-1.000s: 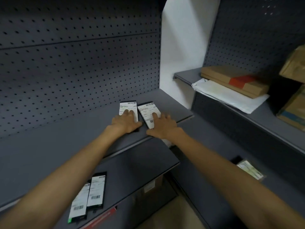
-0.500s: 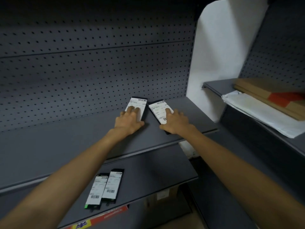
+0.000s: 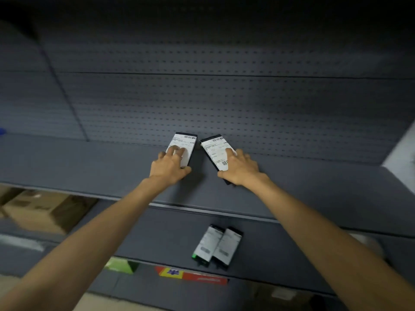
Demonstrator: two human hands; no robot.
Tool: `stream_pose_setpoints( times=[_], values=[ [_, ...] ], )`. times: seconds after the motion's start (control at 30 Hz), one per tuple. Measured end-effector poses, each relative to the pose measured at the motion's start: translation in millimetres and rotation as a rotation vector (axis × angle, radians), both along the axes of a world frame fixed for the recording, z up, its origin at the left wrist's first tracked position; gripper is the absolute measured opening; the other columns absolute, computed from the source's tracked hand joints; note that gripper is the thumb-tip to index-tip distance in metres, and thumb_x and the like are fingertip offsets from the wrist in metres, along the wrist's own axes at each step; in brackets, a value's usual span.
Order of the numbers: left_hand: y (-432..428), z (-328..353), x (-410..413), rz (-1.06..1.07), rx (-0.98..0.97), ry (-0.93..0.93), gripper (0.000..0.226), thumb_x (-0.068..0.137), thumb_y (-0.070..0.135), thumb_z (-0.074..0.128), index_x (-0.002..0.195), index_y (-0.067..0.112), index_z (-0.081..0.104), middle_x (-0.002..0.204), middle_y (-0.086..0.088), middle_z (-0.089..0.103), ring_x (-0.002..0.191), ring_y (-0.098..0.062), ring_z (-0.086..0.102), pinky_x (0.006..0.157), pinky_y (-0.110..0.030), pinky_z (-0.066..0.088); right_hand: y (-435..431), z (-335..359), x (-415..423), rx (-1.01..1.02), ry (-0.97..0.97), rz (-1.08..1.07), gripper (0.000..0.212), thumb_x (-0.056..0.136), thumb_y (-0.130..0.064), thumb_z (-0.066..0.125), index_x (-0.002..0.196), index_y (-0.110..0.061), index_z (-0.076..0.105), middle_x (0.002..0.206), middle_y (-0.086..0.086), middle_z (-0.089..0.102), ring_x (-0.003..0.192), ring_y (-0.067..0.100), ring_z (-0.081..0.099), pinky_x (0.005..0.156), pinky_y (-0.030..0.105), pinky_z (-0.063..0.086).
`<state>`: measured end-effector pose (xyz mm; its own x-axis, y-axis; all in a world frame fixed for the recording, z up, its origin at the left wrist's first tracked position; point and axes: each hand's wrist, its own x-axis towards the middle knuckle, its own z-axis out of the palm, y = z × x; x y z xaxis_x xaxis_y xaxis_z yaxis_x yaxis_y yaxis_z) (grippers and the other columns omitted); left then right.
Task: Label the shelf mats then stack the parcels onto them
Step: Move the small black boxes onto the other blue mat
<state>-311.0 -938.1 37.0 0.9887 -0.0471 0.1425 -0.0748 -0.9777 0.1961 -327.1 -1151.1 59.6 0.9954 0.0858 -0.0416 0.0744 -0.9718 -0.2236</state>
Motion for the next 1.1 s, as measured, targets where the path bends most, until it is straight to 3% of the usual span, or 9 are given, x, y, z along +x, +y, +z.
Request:
stream_pose_setpoints(
  times=[0.53,0.67,0.83,1.1],
  values=[
    [438,7,-114,0.547,0.040,-0.121,0.066,0.084,0.053,0.060,0.143,0.031,0.038,0.149,0.003,0.034,0.128,-0.036,0.044,0.092,-0.049,0.047,465,5,9,0.056,-0.046,0.611,0.086,0.082,-0.049,0.066,0.149,-0.019,0.023,0.145,0.014,0.035,0.129,0.038,0.038,0.097,0.046,0.041],
    [512,6,-143,0.654,0.025,-0.122,0.071,0.084,0.052,0.060,0.146,0.028,0.036,0.150,0.000,0.035,0.130,-0.037,0.043,0.094,-0.053,0.048,553,0,-3,0.059,-0.059,0.735,0.088,0.082,-0.052,0.066,0.150,-0.019,0.021,0.145,0.014,0.034,0.130,0.038,0.038,0.097,0.046,0.041],
    [581,-1,-161,0.777,0.037,-0.157,0.067,0.084,0.050,0.059,0.145,0.029,0.037,0.150,-0.001,0.037,0.128,-0.034,0.045,0.086,-0.047,0.048,639,-5,-1,0.046,-0.085,0.848,0.086,0.082,-0.051,0.066,0.149,-0.020,0.022,0.144,0.014,0.035,0.128,0.036,0.039,0.094,0.045,0.042],
    [700,3,-130,0.882,0.024,-0.177,0.065,0.084,0.048,0.060,0.143,0.030,0.040,0.150,0.000,0.036,0.128,-0.033,0.044,0.082,-0.045,0.048,776,-6,46,0.065,-0.083,0.939,0.083,0.083,-0.049,0.064,0.149,-0.020,0.022,0.145,0.013,0.033,0.130,0.037,0.037,0.093,0.045,0.041]
  ],
)
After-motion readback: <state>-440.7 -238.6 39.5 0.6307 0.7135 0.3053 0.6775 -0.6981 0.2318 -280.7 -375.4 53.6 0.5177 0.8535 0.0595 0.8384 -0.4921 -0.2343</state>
